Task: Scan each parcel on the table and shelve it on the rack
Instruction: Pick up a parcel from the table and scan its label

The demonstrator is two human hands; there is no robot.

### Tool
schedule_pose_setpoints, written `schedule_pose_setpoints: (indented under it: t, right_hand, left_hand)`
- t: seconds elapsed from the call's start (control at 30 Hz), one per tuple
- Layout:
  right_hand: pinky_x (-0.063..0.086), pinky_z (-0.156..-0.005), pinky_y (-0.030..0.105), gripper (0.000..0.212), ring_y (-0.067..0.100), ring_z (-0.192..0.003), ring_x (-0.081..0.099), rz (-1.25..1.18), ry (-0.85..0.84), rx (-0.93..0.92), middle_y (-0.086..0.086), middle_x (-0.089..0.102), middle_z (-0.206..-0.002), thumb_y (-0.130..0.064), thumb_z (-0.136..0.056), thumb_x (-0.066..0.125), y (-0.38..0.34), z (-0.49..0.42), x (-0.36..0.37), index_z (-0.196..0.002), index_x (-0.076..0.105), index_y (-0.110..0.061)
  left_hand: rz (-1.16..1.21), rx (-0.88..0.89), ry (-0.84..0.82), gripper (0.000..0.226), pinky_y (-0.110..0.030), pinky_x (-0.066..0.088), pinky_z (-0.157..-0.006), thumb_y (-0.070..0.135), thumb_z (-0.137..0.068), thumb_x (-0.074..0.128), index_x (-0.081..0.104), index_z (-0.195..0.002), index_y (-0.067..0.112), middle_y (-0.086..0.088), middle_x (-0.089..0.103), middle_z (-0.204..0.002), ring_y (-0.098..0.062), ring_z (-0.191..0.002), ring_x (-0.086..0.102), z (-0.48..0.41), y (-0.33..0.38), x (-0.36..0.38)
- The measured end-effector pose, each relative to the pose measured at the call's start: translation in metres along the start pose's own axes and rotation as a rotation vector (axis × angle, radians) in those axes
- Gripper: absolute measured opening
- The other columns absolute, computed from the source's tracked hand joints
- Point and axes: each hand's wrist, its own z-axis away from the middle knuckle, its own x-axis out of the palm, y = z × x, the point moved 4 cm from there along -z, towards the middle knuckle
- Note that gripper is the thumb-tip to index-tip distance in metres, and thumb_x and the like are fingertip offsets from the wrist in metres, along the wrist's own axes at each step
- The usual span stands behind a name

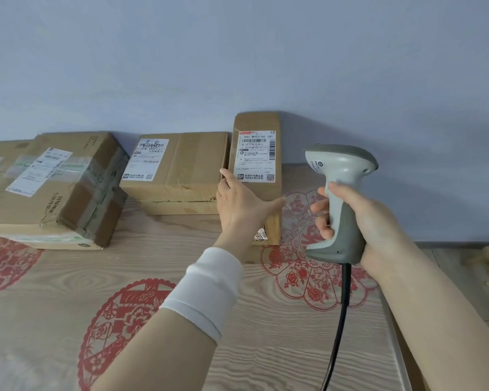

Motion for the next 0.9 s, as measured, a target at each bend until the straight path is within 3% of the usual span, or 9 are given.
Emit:
schedule_pose_setpoints:
  t: [0.37,0.63,0.9]
  right_hand:
    - [0.039,-0.036,0.018,0.024,0.015,-0.036,0.05,-0.06,0.029,-0.062,0.004,0.064,-0.053,-0.023,-0.091,0.057,-0.01,0.059,0.027,-0.104,0.054,-0.003]
    - [0.04,-0.036,0.019,0.02,0.014,-0.039,0.052,-0.045,0.096,-0.086,0.003,0.063,-0.053,-0.028,-0.089,0.06,0.004,0.159,0.083,-0.089,0.058,-0.008]
    - [0.043,-0.04,0.02,0.029,0.013,-0.04,0.052,-0.056,0.131,-0.049,0.0,0.064,-0.058,-0.039,-0.087,0.061,0.029,0.233,0.126,-0.085,0.06,-0.01]
  left_hand:
    - [0.107,0.314,-0.034,0.132,-0.038,0.015,-0.116,0.052,-0.059,0.079,-0.01,-0.148,0.012,-0.008,0.014,-0.153,-0.021,-0.14,0.01,0.088,-0.029,-0.02]
    - [0.066,0.583,0.024,0.131,-0.032,0.014,-0.112,0.053,-0.059,0.078,-0.006,-0.147,0.003,-0.012,0.021,-0.149,-0.025,-0.134,0.02,0.161,-0.06,-0.092]
    - [0.082,0.672,0.079,0.129,-0.03,0.019,-0.109,0.049,-0.058,0.078,-0.003,-0.148,0.003,-0.012,0.024,-0.148,-0.026,-0.13,0.027,0.212,-0.099,-0.144]
